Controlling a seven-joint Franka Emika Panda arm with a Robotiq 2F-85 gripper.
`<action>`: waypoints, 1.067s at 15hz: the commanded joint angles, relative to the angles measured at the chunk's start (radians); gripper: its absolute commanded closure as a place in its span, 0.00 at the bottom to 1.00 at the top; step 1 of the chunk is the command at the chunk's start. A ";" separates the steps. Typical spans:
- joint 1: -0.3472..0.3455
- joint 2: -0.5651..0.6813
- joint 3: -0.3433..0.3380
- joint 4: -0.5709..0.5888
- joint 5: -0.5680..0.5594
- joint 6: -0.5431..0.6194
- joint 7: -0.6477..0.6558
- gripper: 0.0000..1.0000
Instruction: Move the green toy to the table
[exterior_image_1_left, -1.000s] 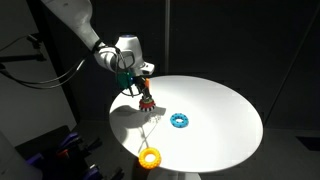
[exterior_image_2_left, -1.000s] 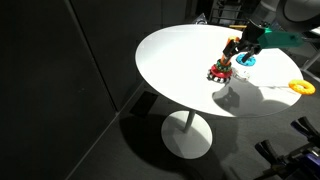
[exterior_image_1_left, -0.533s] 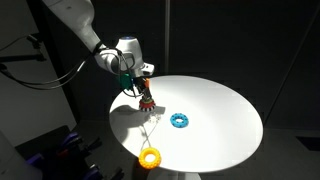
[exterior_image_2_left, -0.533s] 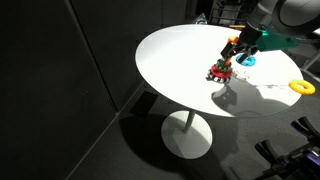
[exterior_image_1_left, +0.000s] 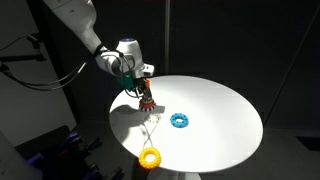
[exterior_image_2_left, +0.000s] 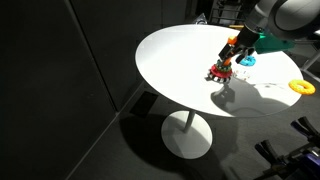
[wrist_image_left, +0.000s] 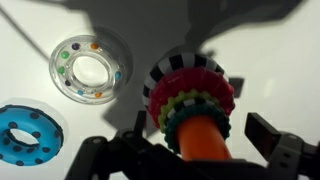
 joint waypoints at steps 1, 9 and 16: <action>0.002 0.022 0.004 0.025 0.016 0.021 -0.041 0.00; 0.004 0.031 0.004 0.026 0.013 0.064 -0.059 0.48; 0.011 -0.006 -0.002 0.017 0.016 0.084 -0.043 0.73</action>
